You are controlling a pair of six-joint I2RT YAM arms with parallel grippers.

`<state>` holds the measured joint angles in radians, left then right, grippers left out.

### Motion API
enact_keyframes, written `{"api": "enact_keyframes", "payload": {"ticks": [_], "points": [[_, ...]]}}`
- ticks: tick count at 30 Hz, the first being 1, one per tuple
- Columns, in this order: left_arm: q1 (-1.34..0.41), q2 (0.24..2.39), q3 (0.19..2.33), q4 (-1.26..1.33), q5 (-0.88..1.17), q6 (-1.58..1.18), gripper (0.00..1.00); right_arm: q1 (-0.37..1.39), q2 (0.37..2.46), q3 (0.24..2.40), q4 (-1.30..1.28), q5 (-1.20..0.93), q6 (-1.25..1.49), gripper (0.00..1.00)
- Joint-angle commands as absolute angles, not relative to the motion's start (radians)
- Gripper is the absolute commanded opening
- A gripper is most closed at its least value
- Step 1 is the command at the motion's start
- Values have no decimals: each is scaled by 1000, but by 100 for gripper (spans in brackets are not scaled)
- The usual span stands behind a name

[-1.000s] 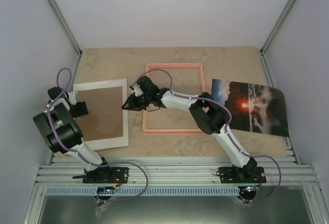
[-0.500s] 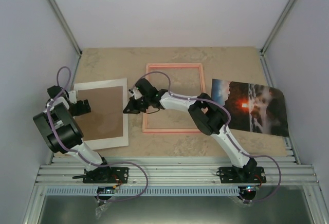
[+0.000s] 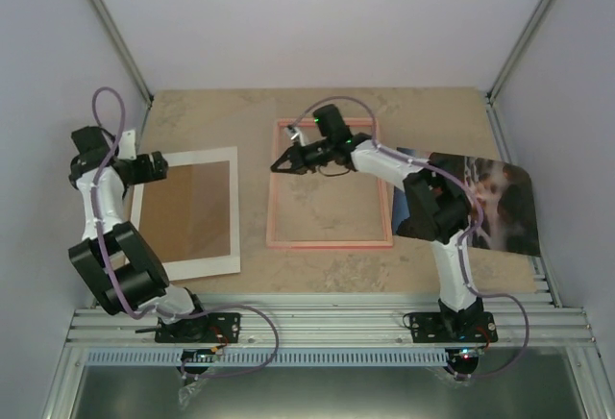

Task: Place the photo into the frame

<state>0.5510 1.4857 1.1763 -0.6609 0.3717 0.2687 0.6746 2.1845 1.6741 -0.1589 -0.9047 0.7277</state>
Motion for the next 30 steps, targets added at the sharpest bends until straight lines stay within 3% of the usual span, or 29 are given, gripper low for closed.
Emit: {"api": "enact_keyframes", "payload": {"ticks": [1,15,30], "points": [[461,1463,1144,-688,401,257,99,566,2137,1590,-195,-1085,570,0],[266,1448,1027,-523,429,158,99,249,2228,1601,-597,-1143,134,1],[243,1510,1018,-488,454,134,100,131,2364,1733,-859,-1076,-49,0]]}}
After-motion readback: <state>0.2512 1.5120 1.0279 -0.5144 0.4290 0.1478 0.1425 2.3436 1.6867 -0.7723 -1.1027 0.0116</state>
